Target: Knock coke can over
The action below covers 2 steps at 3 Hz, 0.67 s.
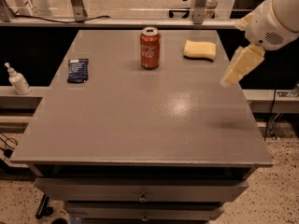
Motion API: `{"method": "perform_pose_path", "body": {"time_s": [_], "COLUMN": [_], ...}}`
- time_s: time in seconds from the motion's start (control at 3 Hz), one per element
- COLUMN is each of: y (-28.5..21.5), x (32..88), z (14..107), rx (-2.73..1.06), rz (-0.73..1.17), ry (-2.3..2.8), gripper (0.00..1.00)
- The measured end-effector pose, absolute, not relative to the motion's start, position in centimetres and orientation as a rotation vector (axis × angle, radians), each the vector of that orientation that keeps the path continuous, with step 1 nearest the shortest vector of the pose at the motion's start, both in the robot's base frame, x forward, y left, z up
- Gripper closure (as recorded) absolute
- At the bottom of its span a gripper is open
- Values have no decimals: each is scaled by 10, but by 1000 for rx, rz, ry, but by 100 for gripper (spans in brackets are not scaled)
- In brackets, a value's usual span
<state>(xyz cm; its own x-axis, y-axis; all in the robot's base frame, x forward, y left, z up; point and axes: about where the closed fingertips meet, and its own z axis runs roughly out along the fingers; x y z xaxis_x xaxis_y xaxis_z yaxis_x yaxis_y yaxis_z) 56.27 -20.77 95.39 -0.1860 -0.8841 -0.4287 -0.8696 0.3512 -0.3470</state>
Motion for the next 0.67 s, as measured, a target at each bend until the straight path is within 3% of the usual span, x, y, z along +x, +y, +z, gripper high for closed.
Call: {"method": "perform_pose_path", "body": {"time_s": [0.67], "y": [-208], "x": [652], "z": [929], "rx": [-1304], "rz": [205], "ry": [1997], "gripper": [0]}}
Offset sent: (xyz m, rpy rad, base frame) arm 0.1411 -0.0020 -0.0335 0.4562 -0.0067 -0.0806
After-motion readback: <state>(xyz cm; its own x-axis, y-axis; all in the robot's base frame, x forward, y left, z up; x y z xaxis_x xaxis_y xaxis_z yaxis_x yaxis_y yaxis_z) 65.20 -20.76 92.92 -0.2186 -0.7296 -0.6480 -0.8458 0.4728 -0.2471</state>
